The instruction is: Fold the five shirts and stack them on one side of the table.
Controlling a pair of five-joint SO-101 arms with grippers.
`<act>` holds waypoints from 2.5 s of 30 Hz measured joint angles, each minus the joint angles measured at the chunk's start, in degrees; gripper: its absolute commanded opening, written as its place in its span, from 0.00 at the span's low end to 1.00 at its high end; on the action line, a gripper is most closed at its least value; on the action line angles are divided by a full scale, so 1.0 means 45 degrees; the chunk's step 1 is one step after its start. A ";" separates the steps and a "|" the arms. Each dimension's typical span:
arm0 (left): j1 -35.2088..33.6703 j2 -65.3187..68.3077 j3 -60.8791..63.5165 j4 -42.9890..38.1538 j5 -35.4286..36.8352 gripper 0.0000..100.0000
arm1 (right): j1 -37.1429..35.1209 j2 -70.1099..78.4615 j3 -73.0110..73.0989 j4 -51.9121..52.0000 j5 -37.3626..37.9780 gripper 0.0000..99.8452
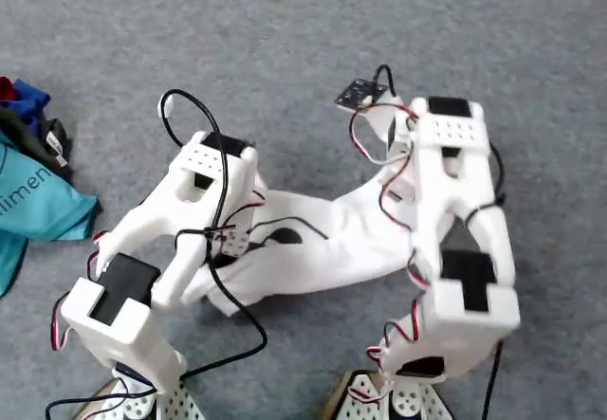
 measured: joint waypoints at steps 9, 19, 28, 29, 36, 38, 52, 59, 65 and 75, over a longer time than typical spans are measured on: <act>0.0000 0.0000 -0.2462 0.1875 -0.0547 0.02 | -0.0020 0.2168 -0.1700 0.1192 0.0000 0.00; -0.0352 0.0000 -0.5724 0.0899 -0.0508 0.02 | -0.0020 0.2071 -0.4591 0.1309 -0.0078 0.00; -0.2501 0.0000 -0.9573 -0.0156 0.1641 0.02 | -0.0020 0.1836 -1.0901 0.1563 -0.2110 0.00; -0.2637 0.0000 -1.0022 -0.0059 0.1661 0.02 | -0.0020 0.1836 -1.1702 0.1817 -0.2227 0.00; -0.3556 0.0000 -1.4203 0.1680 0.1739 0.02 | -0.0039 0.1836 -1.6781 0.3692 -0.2462 0.00; -0.3770 0.0000 -1.5668 0.2071 0.1739 0.02 | -0.0039 0.1817 -1.8110 0.3946 -0.2501 0.00; -0.3692 -0.2794 -1.7817 0.2481 0.1778 0.02 | 0.0703 0.1309 -2.0024 0.5411 -0.2501 0.00; -0.3712 -0.4630 -1.7504 0.2364 0.1778 0.02 | 0.0781 0.1719 -1.8813 0.3927 -0.3477 0.00; -0.3712 -0.4884 -1.7621 0.2344 0.1778 0.02 | 0.0332 0.2071 -1.8774 0.0527 -0.5079 0.00; -0.3595 -0.4904 -1.3324 0.2344 0.1778 0.02 | -0.0469 0.2188 -1.8325 0.1895 -0.4513 0.00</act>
